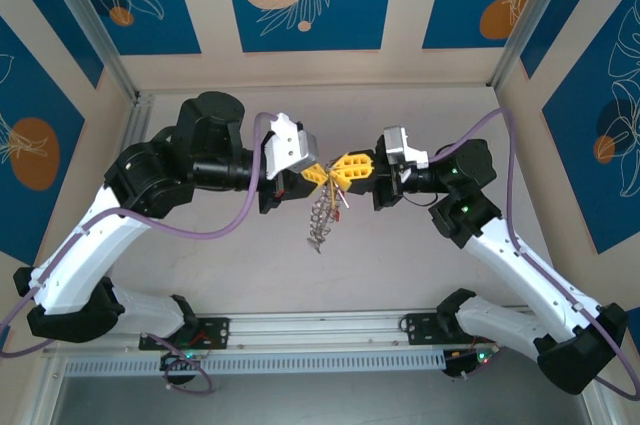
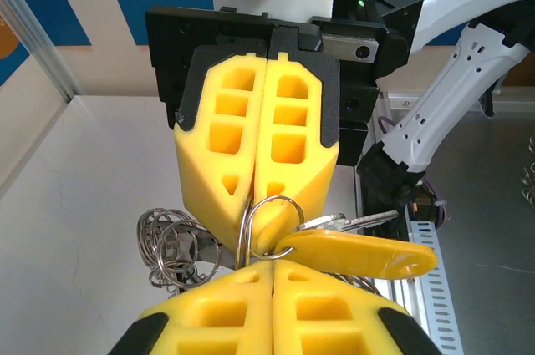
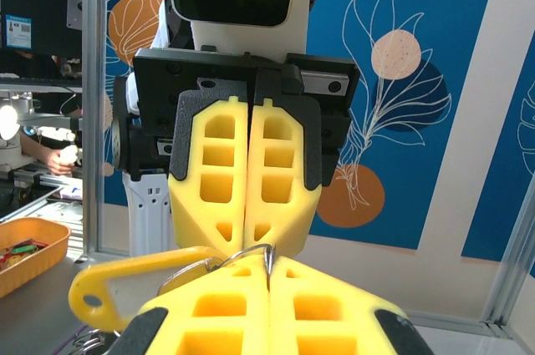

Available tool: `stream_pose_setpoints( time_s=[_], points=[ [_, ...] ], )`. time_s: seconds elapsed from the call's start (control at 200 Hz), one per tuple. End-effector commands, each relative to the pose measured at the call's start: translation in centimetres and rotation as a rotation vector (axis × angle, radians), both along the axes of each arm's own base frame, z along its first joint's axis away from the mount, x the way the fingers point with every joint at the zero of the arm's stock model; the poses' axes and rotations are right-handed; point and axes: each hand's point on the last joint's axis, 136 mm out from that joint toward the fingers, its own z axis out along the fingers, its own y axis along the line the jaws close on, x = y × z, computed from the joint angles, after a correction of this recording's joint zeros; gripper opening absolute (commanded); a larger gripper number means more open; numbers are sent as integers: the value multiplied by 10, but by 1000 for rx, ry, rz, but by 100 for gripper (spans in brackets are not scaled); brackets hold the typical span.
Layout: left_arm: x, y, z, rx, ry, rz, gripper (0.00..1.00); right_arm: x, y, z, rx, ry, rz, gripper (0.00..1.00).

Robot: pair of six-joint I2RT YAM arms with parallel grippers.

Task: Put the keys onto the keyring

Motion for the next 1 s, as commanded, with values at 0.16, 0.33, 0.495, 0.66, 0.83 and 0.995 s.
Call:
stream_pose_setpoints(
  time_s=[0.16,0.33,0.495,0.66,0.83,0.995],
  points=[
    [2,-8,-13,20,-26,-22,3,-23,5,10,-29,-65,108,0],
    [1,-8,-19,21,-45,-28,2,-28,13,4,-67,-52,167,0],
    [4,-5,-26,30,-67,-17,0,-33,18,0,-105,-38,222,0],
    [5,-1,-29,25,-86,-4,0,-38,20,-2,-126,-29,249,0],
    [7,3,-29,12,-103,24,0,-43,20,-4,-144,-18,270,0],
    [7,11,-25,-2,-126,50,0,-46,18,-2,-141,-26,269,0]
  ],
)
